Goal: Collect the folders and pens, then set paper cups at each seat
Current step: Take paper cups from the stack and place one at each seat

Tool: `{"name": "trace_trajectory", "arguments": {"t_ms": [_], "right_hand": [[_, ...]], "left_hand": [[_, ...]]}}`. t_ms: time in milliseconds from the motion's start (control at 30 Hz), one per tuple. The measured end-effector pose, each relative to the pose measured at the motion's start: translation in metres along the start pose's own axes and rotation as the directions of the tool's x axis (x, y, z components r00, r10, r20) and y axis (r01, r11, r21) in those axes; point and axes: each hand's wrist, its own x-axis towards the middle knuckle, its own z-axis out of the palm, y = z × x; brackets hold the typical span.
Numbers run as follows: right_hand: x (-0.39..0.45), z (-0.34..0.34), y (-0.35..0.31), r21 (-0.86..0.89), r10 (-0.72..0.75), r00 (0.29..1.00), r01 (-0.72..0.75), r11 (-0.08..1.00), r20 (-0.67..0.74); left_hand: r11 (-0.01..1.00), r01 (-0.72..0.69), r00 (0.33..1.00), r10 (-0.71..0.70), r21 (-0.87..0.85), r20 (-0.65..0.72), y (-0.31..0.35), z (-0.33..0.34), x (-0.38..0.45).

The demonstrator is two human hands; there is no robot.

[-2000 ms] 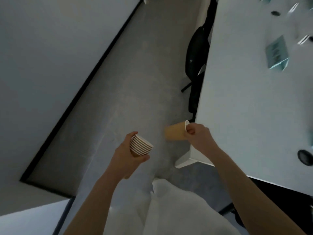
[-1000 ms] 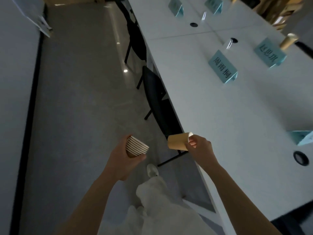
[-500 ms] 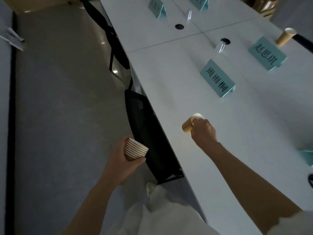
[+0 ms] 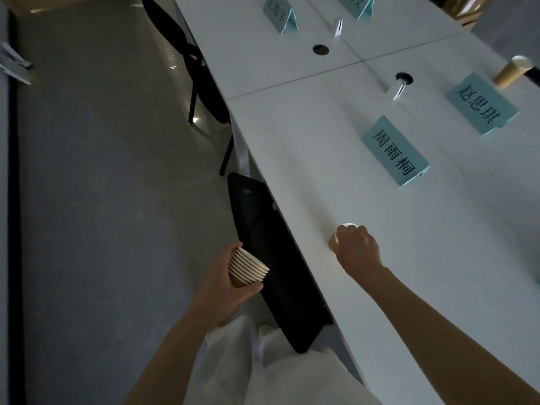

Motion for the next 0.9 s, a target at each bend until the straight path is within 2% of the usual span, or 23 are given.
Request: {"name": "trace_trajectory", "arguments": {"t_ms": [33, 100, 167, 233, 300, 400, 533, 633, 900], "right_hand": [[0.000, -0.004, -0.008, 0.021, -0.011, 1.000, 0.012, 1.000, -0.018], [0.005, -0.016, -0.035, 0.050, -0.140, 0.988, 0.143, 0.988, -0.063], [0.009, -0.031, -0.075, 0.239, -0.284, 0.955, 0.296, 0.925, -0.087], [0.007, -0.050, -0.119, 0.518, -0.336, 0.942, 0.281, 0.808, 0.014], [0.010, -0.061, -0.168, 0.656, -0.376, 0.915, 0.195, 0.729, 0.145], [0.021, -0.062, -0.229, 0.569, -0.452, 0.842, 0.225, 0.791, 0.295], [0.053, -0.069, -0.301, 0.578, -0.382, 0.881, 0.163, 0.799, 0.279], [0.076, -0.072, -0.337, 0.604, -0.381, 0.875, 0.135, 0.785, 0.299], [0.155, -0.083, -0.373, 0.699, -0.271, 0.911, -0.025, 0.714, 0.310]], "left_hand": [[1.000, -0.006, 1.000, 0.006, 0.002, 0.007, -0.002, -0.004, 0.004], [1.000, -0.022, 0.999, 0.021, 0.015, 0.027, -0.004, -0.015, 0.018], [0.999, -0.029, 0.997, 0.028, 0.019, 0.073, -0.009, -0.032, 0.033], [0.999, -0.035, 0.993, 0.031, 0.031, 0.110, -0.014, -0.048, 0.044], [0.997, -0.054, 0.990, 0.046, 0.060, 0.135, -0.024, -0.075, 0.056], [0.996, -0.073, 0.988, 0.064, 0.060, 0.143, -0.032, -0.113, 0.074], [0.989, -0.118, 0.983, 0.104, 0.088, 0.151, -0.046, -0.179, 0.109], [0.991, -0.103, 0.984, 0.090, 0.081, 0.156, -0.059, -0.218, 0.127], [0.992, -0.114, 0.978, 0.102, 0.057, 0.184, -0.058, -0.266, 0.202]]}}
